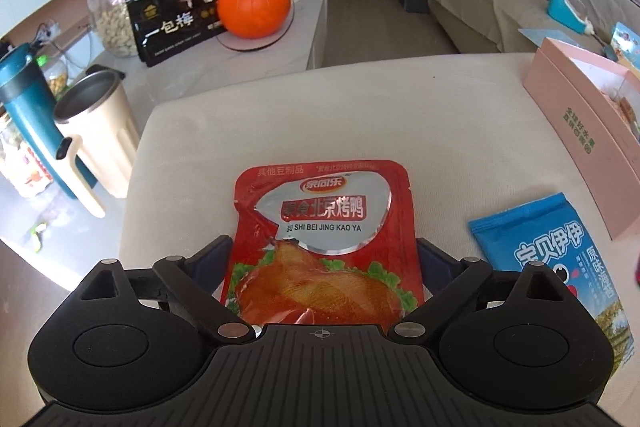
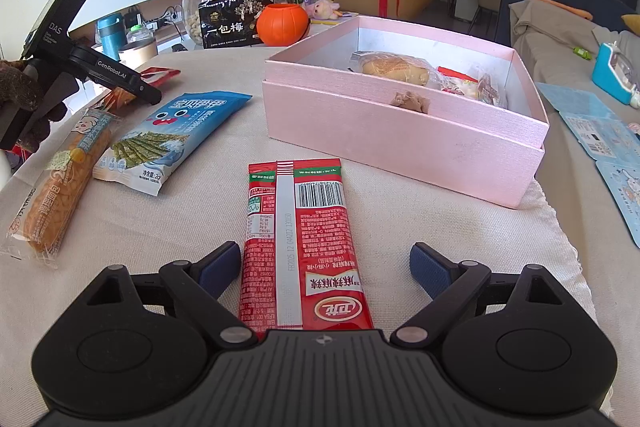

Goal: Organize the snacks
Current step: 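Lift the red roast-duck pack off the table with the left gripper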

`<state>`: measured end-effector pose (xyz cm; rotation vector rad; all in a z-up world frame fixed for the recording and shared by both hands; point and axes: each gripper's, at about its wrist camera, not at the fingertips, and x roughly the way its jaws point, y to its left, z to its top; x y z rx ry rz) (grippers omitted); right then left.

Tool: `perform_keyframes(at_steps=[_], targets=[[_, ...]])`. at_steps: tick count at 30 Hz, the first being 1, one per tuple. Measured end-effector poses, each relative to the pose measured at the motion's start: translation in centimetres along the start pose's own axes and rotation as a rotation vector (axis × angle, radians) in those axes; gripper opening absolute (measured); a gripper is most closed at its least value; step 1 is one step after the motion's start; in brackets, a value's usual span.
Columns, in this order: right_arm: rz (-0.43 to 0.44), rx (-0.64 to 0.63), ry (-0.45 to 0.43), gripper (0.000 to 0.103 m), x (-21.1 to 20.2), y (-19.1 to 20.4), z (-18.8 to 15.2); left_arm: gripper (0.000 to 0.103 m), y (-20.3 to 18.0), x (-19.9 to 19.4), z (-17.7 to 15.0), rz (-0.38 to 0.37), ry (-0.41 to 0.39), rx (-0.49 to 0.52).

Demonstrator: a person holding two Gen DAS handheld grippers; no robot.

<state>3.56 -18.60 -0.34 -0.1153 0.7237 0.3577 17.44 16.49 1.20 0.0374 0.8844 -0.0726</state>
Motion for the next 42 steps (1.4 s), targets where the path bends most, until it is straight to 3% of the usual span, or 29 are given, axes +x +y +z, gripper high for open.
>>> perform_keyframes(at_steps=[6, 8, 10, 15, 21, 25, 28, 36, 39, 42], targets=[[-0.019, 0.014, 0.015, 0.1, 0.3, -0.1, 0.2, 0.087, -0.9, -1.5, -0.8, 0.044, -0.057, -0.03], [-0.024, 0.015, 0.017, 0.101, 0.4, 0.0, 0.3, 0.074, -1.1, -2.3, -1.0, 0.057, -0.078, -0.034], [-0.03, 0.019, 0.021, 0.102, 0.6, 0.0, 0.4, 0.067, -0.7, -3.2, -1.2, 0.032, -0.081, -0.07], [-0.03, 0.02, 0.022, 0.103, 0.6, -0.1, 0.4, 0.064, -0.6, -4.7, -2.9, -0.025, -0.082, -0.099], [-0.03, 0.021, 0.022, 0.103, 0.6, -0.1, 0.4, 0.063, -0.5, -7.7, -4.5, -0.096, -0.144, -0.166], [-0.03, 0.021, 0.023, 0.103, 0.6, -0.1, 0.4, 0.063, -0.8, -10.8, -4.8, -0.108, -0.228, -0.164], [-0.026, 0.022, 0.024, 0.103, 0.6, -0.1, 0.4, 0.063, -0.4, -12.7, -4.9, -0.14, -0.274, -0.218], [-0.033, 0.038, 0.109, 0.103, 1.0, 0.2, 1.8, 0.063, 1.3, -13.4, -7.0, -0.137, -0.341, -0.322], [0.052, 0.089, 0.101, 0.095, 0.3, 0.6, 3.1, 0.063, 1.8, -14.3, -8.0, -0.113, -0.348, -0.329], [0.148, 0.091, 0.056, 0.095, -1.0, 2.7, 4.4, 0.064, 2.1, -15.0, -8.9, -0.063, -0.323, -0.341]])
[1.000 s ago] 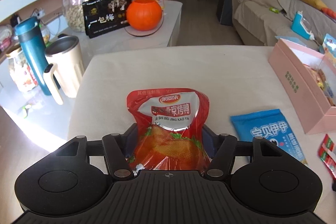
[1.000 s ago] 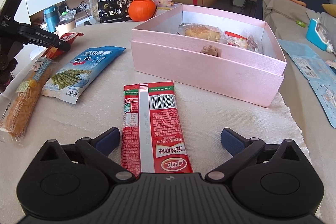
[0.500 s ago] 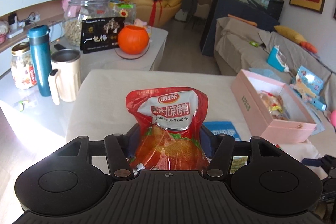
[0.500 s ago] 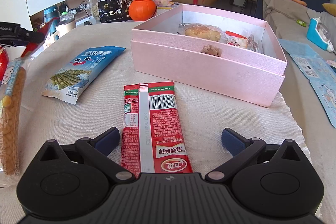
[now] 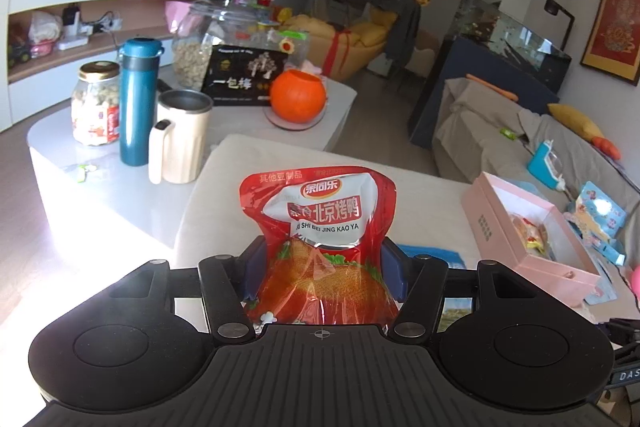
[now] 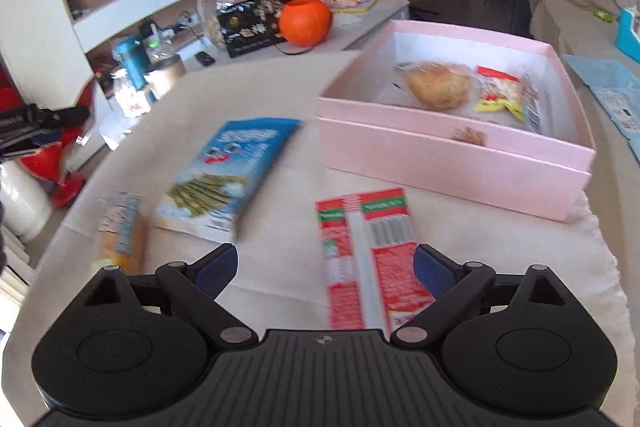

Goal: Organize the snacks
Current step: 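Lift the red roast-duck pack off the table with the left gripper, then grasp and lift the blue seaweed pack with the right gripper while the left gripper holds the roast-duck pack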

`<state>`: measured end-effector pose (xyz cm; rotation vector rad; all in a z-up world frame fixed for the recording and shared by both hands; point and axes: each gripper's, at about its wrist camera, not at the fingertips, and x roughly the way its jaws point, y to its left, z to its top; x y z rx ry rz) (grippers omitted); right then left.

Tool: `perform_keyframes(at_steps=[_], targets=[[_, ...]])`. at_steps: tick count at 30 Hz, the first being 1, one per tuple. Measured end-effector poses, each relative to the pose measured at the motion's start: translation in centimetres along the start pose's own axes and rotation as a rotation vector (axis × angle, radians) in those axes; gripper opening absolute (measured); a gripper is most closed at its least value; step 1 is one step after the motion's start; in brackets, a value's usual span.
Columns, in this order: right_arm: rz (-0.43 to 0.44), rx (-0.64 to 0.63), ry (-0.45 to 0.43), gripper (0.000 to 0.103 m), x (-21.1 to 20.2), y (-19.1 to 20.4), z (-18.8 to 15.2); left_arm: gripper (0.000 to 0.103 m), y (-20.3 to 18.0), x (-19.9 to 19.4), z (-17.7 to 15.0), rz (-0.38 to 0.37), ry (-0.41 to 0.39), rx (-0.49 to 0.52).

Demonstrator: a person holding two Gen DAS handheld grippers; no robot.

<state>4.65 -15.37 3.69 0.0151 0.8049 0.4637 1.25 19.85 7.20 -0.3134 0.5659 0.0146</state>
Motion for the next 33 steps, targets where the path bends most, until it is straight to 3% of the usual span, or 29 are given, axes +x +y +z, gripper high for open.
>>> perform_keyframes(at_steps=[3, 8, 10, 13, 19, 25, 27, 28, 30, 33], targets=[[0.055, -0.063, 0.027, 0.093, 1.0, 4.1, 0.2, 0.064, -0.1, -0.3, -1.1, 0.055, 0.047, 0.024], [0.235, -0.14, 0.087, 0.071, 3.2, 10.4, -1.0, 0.064, -1.1, -1.0, -3.6, 0.039, 0.081, 0.031], [0.24, -0.222, 0.127, 0.037, 4.0, 12.3, -1.4, 0.064, -1.7, -1.3, -4.6, 0.021, 0.089, 0.037], [0.183, -0.319, 0.127, 0.029, 3.3, 12.8, -1.9, 0.065, -3.5, -1.4, -6.1, -0.007, 0.105, 0.065], [0.009, -0.268, 0.121, 0.031, 0.8, 6.5, -2.0, 0.067, -9.0, 0.4, -8.9, -0.007, 0.14, 0.208], [0.041, -0.23, 0.127, 0.033, -1.1, 4.0, -2.0, 0.071, -10.3, 1.3, -9.9, 0.026, 0.13, 0.262], [0.052, -0.245, 0.082, 0.043, -1.5, 4.2, -1.2, 0.071, -9.9, 1.4, -9.9, 0.015, 0.139, 0.255], [0.054, -0.25, 0.058, 0.057, -1.4, 4.4, -0.5, 0.071, -9.7, 1.4, -9.9, 0.012, 0.141, 0.251], [0.04, -0.252, 0.005, 0.073, -0.7, 4.8, 1.3, 0.071, -9.2, 1.1, -9.8, 0.009, 0.137, 0.24], [0.037, -0.223, 0.011, 0.076, 2.0, 4.8, 4.0, 0.07, -7.4, 0.5, -9.6, 0.038, 0.109, 0.182]])
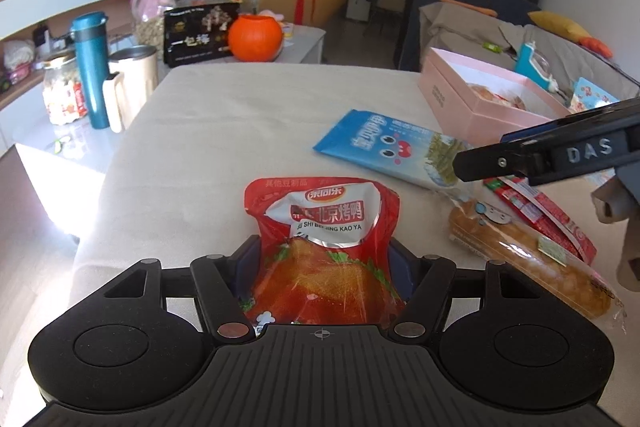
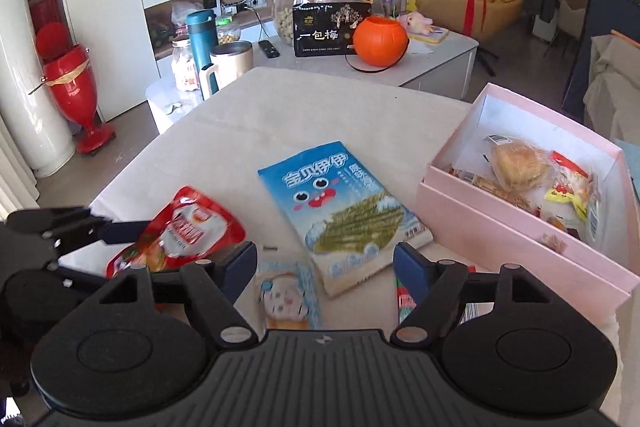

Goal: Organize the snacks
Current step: 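Grasp and lift the blue seaweed pack with the right gripper while the left gripper holds the roast-duck pack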

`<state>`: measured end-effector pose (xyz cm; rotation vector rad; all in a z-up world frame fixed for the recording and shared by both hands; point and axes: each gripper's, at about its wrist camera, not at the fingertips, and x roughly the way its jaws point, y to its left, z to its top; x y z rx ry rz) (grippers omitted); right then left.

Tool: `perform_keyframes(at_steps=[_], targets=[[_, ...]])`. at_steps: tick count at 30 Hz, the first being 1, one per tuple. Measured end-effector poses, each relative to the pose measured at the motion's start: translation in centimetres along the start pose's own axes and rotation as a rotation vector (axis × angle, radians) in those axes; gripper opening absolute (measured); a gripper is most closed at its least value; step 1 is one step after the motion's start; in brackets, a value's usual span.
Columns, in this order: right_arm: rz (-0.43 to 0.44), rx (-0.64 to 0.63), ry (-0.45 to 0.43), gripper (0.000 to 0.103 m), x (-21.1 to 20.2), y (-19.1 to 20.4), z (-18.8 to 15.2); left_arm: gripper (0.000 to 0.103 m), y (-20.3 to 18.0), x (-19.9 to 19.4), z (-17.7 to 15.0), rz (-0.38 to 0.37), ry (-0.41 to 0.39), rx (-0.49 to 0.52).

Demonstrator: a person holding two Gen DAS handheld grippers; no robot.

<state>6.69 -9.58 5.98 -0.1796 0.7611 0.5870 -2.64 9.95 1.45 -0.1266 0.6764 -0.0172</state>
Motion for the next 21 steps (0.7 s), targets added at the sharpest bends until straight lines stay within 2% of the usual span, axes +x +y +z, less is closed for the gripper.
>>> perform_keyframes(at_steps=[2, 6, 8, 9, 11, 12, 13, 17, 19, 21], targets=[[0.003, 0.022, 0.026, 0.076, 2.3, -0.5, 1.4, 0.07, 1.3, -0.2, -0.2, 0.026, -0.014, -0.041], [-0.086, 0.036, 0.059, 0.076, 7.1, -0.9, 2.9, 0.071, 2.6, -0.4, -0.6, -0.01, -0.024, -0.093], [-0.092, 0.053, 0.064, 0.081, 8.0, -0.7, 3.2, 0.072, 2.7, -0.4, -0.7, -0.014, -0.027, -0.093], [-0.064, 0.058, 0.089, 0.082, 7.9, -0.4, 3.5, 0.073, 2.7, -0.3, -0.6, -0.015, -0.028, -0.092], [0.115, 0.067, 0.134, 0.081, 7.2, 0.3, 3.8, 0.074, 2.4, -0.2, -0.6, -0.012, -0.03, -0.084], [0.173, 0.068, 0.144, 0.08, 6.8, 0.8, 4.0, 0.076, 2.3, -0.2, -0.6, -0.011, -0.03, -0.081], [0.174, 0.052, 0.139, 0.08, 6.5, 1.4, 4.3, 0.077, 2.1, -0.1, -0.6, -0.009, -0.03, -0.076], [0.01, -0.136, 0.087, 0.081, 7.4, 4.2, 4.9, 0.077, 2.1, -0.2, -0.7, -0.013, -0.033, -0.078], [-0.058, -0.192, 0.115, 0.081, 9.5, 4.4, 5.3, 0.077, 2.2, -0.2, -0.8, -0.019, -0.037, -0.086], [-0.082, -0.175, 0.157, 0.084, 11.7, 3.5, 5.9, 0.077, 2.3, -0.3, -0.8, -0.023, -0.04, -0.093]])
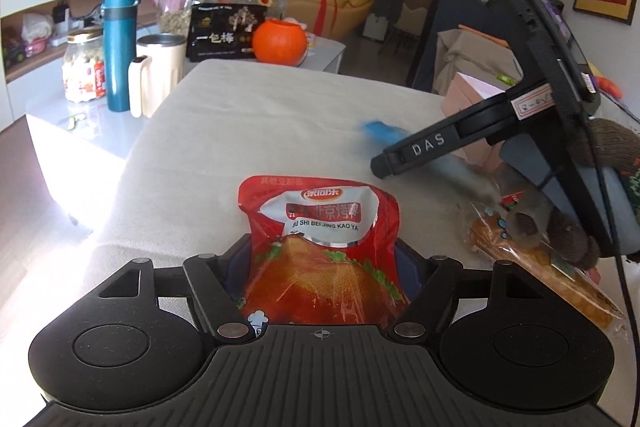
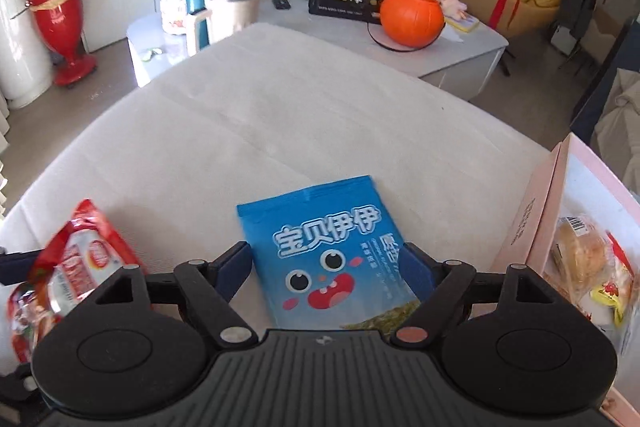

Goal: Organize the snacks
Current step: 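Grasp and lift the blue seaweed pack with the right gripper while the left gripper holds the roast-duck pack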

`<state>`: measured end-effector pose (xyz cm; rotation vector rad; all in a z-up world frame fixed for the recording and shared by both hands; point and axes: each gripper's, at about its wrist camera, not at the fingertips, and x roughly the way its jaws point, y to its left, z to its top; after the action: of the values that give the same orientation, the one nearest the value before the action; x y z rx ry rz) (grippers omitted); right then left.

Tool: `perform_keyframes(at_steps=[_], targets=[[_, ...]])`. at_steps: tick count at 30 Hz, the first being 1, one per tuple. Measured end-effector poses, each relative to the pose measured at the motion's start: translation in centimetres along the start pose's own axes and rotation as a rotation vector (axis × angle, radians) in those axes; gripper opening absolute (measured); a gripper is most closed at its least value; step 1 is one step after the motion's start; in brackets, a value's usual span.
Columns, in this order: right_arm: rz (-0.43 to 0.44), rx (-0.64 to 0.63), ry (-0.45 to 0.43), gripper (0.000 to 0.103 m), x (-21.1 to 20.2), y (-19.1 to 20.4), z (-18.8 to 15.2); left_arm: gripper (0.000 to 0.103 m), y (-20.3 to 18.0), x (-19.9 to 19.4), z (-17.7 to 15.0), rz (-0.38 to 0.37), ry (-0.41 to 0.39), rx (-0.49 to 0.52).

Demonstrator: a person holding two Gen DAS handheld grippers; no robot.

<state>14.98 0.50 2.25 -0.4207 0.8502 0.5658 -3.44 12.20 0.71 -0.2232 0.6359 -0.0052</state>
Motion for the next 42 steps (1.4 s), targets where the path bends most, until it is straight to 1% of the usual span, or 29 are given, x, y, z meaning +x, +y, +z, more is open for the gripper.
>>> perform_keyframes(at_steps=[1, 4, 7, 8, 9, 10, 11, 12, 13, 16, 17, 18, 20, 21, 22, 23, 24, 27, 30, 32, 33, 35, 38, 39, 40, 42], targets=[[0.002, 0.022, -0.008, 0.089, 0.5, -0.6, 0.2, 0.077, 0.0, 0.0, 0.0, -0.002, -0.001, -0.003], [0.032, 0.069, 0.02, 0.09, 0.9, -1.3, 0.9, 0.077, 0.1, 0.0, 0.0, -0.005, -0.003, -0.008], [0.086, 0.053, 0.061, 0.09, 0.1, -0.9, 0.3, 0.077, 0.2, 0.0, 0.0, -0.004, -0.003, -0.007], [0.091, 0.053, 0.067, 0.088, -0.3, -0.7, 0.0, 0.077, 0.2, 0.0, 0.1, -0.004, -0.003, -0.007], [0.089, 0.054, 0.066, 0.08, -0.8, -0.5, -0.5, 0.077, 0.2, 0.0, 0.1, -0.005, -0.003, -0.007], [0.077, 0.049, 0.062, 0.065, -1.3, -0.4, -0.8, 0.078, 0.2, 0.0, 0.1, -0.006, -0.002, -0.007], [0.064, 0.041, 0.057, 0.058, -1.8, -0.3, -1.1, 0.078, 0.2, 0.1, 0.1, -0.005, -0.001, -0.006], [0.055, 0.041, 0.05, 0.047, -2.4, -0.4, -1.4, 0.078, 0.1, 0.1, 0.1, -0.004, 0.0, -0.002], [0.054, 0.05, 0.042, 0.041, -3.1, -0.6, -1.6, 0.079, 0.0, 0.1, 0.1, -0.003, 0.001, 0.001], [0.08, 0.072, 0.022, 0.038, -4.9, -1.2, -2.0, 0.079, -0.1, 0.2, 0.1, 0.002, 0.002, 0.007], [0.096, 0.075, 0.022, 0.038, -5.4, -1.5, -2.1, 0.079, -0.1, 0.2, 0.1, 0.003, 0.002, 0.008], [0.13, 0.085, 0.027, 0.039, -5.7, -1.9, -2.1, 0.079, -0.1, 0.2, 0.1, 0.004, 0.002, 0.009], [0.243, 0.139, 0.047, 0.052, -6.4, -2.9, -2.5, 0.079, -0.1, 0.1, 0.1, 0.005, 0.003, 0.01], [0.297, 0.17, 0.051, 0.065, -6.7, -3.4, -2.7, 0.079, -0.2, 0.1, 0.1, 0.006, 0.003, 0.011], [0.346, 0.201, 0.041, 0.072, -7.3, -3.9, -3.1, 0.079, -0.2, 0.1, 0.0, 0.008, 0.003, 0.013], [0.361, 0.213, 0.022, 0.072, -7.8, -4.1, -3.3, 0.079, -0.3, 0.1, 0.0, 0.01, 0.004, 0.015], [0.349, 0.206, 0.002, 0.074, -8.4, -4.2, -3.4, 0.079, -0.4, 0.2, 0.1, 0.011, 0.006, 0.018], [0.236, 0.12, -0.028, 0.078, -8.7, -3.4, -3.6, 0.079, -0.4, 0.2, 0.3, 0.008, 0.026, 0.033], [0.171, -0.023, -0.005, 0.078, -7.7, -1.7, -3.6, 0.078, 0.1, 0.0, 0.8, -0.016, 0.062, 0.022], [0.11, -0.093, -0.007, 0.078, -6.7, -0.9, -3.1, 0.077, 0.9, -0.1, 1.2, -0.039, 0.084, -0.015], [0.097, -0.092, -0.01, 0.078, -6.2, -0.9, -2.8, 0.076, 1.3, -0.1, 1.4, -0.05, 0.092, -0.037], [0.13, -0.018, 0.007, 0.078, -5.1, -1.7, -1.9, 0.076, 1.9, -0.2, 1.5, -0.065, 0.102, -0.066], [0.224, 0.141, 0.087, 0.078, -2.1, -3.4, -0.7, 0.076, 1.5, -0.1, 1.3, -0.057, 0.104, -0.035], [0.24, 0.178, 0.12, 0.08, -1.1, -3.8, -0.6, 0.077, 1.3, -0.1, 1.2, -0.051, 0.102, -0.016], [0.24, 0.19, 0.129, 0.08, -0.5, -4.0, -0.5, 0.078, 1.0, -0.1, 1.0, -0.047, 0.097, 0.005], [0.217, 0.165, 0.116, 0.08, -0.5, -3.8, -0.5, 0.081, 0.6, -0.1, 0.7, -0.045, 0.088, 0.029]])
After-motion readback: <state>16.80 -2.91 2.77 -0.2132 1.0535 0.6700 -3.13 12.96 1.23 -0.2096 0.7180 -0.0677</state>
